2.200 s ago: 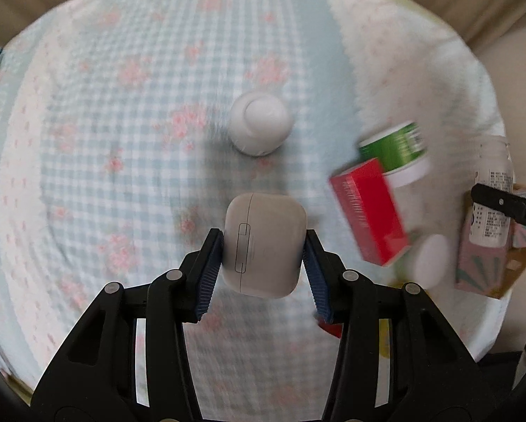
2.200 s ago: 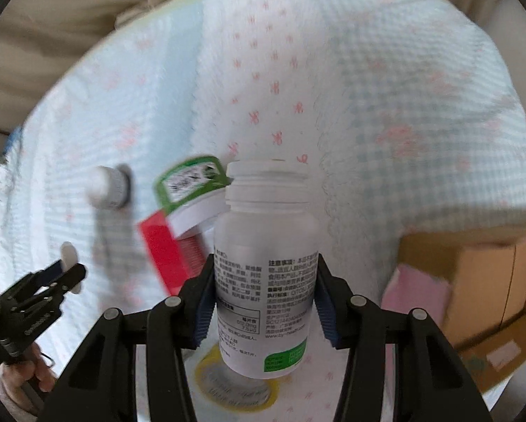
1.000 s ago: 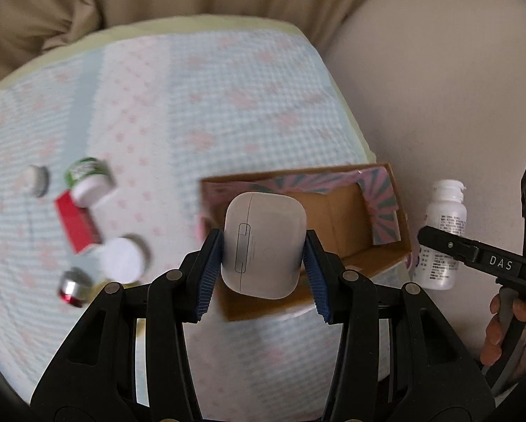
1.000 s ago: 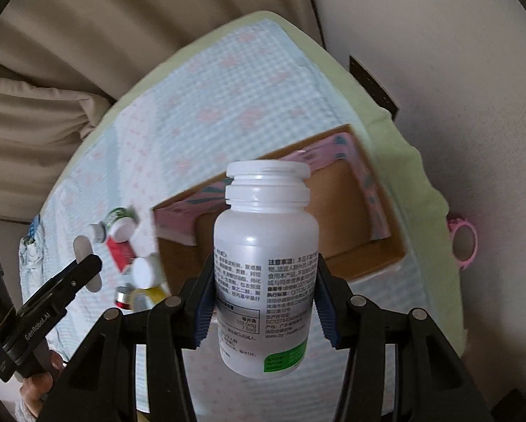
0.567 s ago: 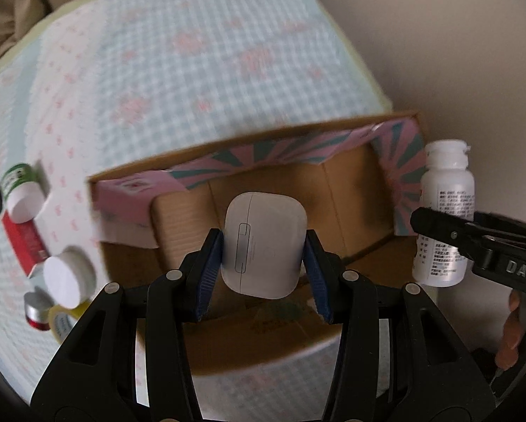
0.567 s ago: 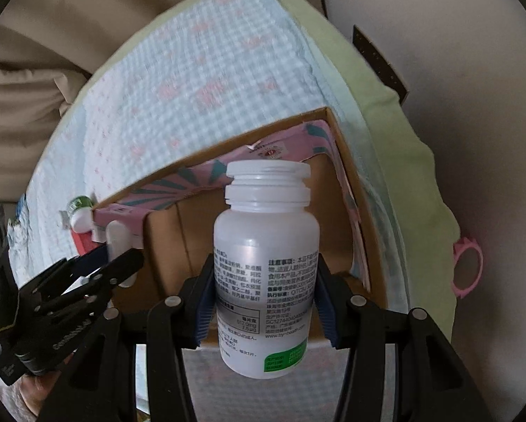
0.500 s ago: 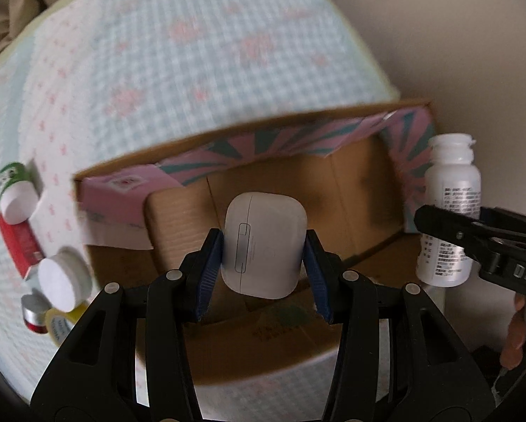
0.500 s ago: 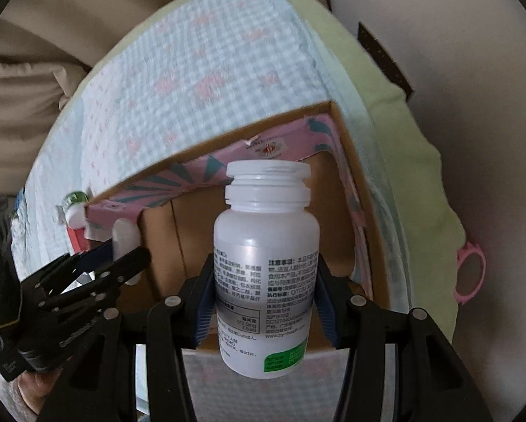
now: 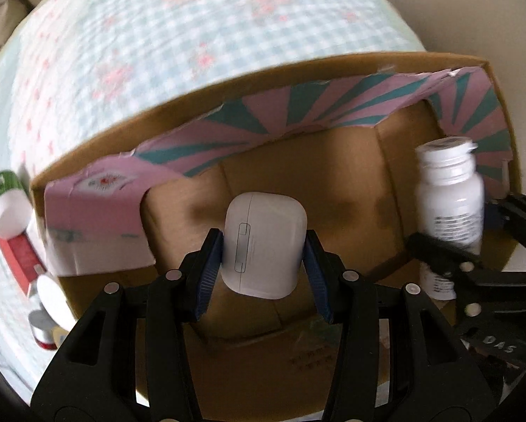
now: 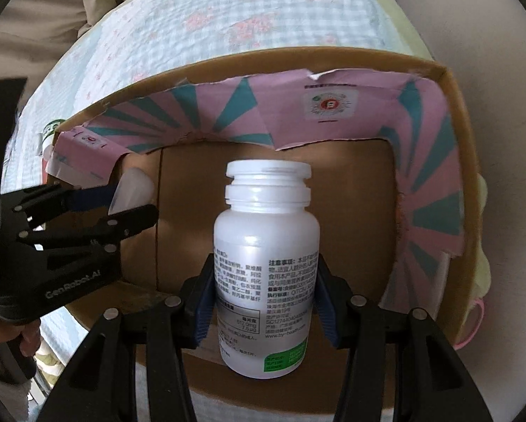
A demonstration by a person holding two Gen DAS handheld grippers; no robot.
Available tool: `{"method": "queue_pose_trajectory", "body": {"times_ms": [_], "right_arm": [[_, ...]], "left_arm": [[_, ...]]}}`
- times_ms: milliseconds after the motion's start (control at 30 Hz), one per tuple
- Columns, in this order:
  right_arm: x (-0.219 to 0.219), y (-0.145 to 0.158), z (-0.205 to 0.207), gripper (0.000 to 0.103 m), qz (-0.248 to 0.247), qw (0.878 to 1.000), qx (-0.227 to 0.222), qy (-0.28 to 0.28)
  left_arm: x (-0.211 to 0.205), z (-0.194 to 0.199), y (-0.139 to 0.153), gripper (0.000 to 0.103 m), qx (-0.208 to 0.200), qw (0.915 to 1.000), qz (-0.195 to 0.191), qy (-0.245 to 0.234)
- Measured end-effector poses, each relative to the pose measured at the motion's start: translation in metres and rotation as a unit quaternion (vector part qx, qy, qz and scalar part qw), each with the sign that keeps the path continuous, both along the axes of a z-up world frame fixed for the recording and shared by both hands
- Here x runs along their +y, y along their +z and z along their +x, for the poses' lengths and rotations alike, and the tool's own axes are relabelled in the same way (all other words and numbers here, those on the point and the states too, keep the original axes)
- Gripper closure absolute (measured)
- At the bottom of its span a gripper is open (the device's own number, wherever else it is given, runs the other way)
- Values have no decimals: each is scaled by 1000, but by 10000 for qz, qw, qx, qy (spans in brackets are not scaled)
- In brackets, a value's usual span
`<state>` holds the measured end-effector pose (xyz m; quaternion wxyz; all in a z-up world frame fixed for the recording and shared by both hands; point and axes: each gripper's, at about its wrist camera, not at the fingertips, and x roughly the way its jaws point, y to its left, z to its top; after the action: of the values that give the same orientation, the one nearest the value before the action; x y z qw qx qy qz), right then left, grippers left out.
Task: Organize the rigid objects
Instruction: 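Carry the earbud case and pill bottle into the cardboard box and release both, then lift both tools away from the box back over the items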
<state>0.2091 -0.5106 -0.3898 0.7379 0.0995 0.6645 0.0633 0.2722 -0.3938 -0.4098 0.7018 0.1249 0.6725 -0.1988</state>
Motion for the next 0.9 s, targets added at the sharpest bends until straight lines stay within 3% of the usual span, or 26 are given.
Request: {"method": "queue_pose_trajectory", "body": {"times_ms": [33, 67, 100, 133, 167, 333, 633, 900], "right_arm": [[2, 0, 0, 57, -19, 9999, -53, 106], [4, 0, 0, 54, -51, 9998, -92, 184], [6, 0, -2, 47, -131, 9994, -112, 293], [9, 0, -4, 18, -280, 9988, -125, 378], [10, 1, -6, 0, -221, 9987, -162, 433], [24, 14, -26, 0, -434, 9949, -350, 838], [0, 37, -40, 0, -302, 9975, -423, 485], [0, 68, -51, 0, -379, 9961, -708, 352]], "left_arm": [[-1, 0, 1, 60, 8, 10000, -13, -33], [-2, 1, 4, 50, -15, 10000, -1, -63], [-2, 1, 8, 15, -84, 9999, 53, -102], [-2, 0, 12, 0, -138, 9998, 62, -126], [-1, 0, 15, 0, -204, 9997, 27, -128], [10, 4, 23, 0, -268, 9996, -12, 74], [23, 7, 34, 0, -356, 9990, -122, 226], [52, -30, 95, 0, -546, 9971, -312, 428]]}}
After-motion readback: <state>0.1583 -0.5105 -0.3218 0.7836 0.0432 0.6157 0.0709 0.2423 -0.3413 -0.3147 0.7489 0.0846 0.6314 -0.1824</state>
